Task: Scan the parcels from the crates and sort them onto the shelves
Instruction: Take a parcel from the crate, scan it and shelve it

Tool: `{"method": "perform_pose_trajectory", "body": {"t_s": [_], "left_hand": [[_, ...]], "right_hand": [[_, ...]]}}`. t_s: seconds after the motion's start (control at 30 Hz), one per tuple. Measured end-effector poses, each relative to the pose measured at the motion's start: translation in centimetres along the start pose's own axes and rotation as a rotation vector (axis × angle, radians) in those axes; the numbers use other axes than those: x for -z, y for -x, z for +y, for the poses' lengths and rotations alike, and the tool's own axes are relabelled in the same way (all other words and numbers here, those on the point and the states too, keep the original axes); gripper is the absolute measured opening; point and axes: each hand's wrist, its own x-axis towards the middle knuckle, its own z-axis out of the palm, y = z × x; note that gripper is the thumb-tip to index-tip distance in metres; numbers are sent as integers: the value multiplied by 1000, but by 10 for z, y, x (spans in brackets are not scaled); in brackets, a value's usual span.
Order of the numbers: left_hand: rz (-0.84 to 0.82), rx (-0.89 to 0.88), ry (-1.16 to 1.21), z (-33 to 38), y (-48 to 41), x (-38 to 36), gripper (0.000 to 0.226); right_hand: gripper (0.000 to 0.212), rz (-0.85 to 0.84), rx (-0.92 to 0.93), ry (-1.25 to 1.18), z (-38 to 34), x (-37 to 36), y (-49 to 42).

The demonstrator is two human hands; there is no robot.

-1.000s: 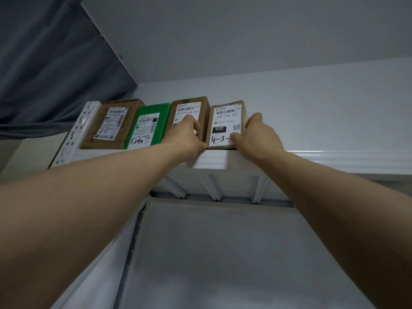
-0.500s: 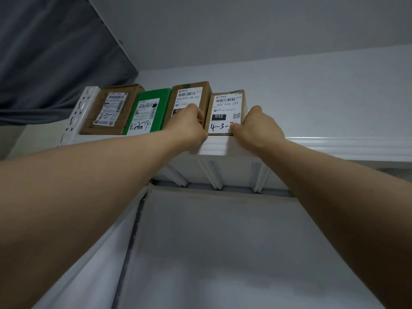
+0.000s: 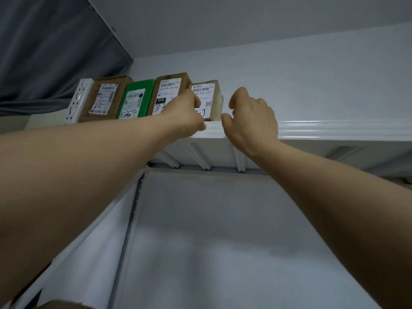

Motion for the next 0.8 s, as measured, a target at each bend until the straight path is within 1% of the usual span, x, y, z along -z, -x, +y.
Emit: {"method": "perform_pose_trajectory", "body": {"t_s": [0.17,0.3,0.37,0.43,0.53,0.8], "left_hand": [[-95,18,-111,34,53,-7,64],[-212,58,-142,53,101,-26,75],[-295,53,-177,59,126,-34,80],[-340,33,-249,61,150,-39,85],[-458,19,-309,68,196,-49,90],[-740,48,-184,86,328,-58,90]], "right_hand": [[24,-118,16,-69,16,32,51],[25,-241,-34,-108,31,53,111],[29,-337,-51,-92,37,67,141],[34,-428,-78,-84,44,83,168],[41,-565,-122,-14,56,119,207],[44,-907,-418,123,68,229,308]]}}
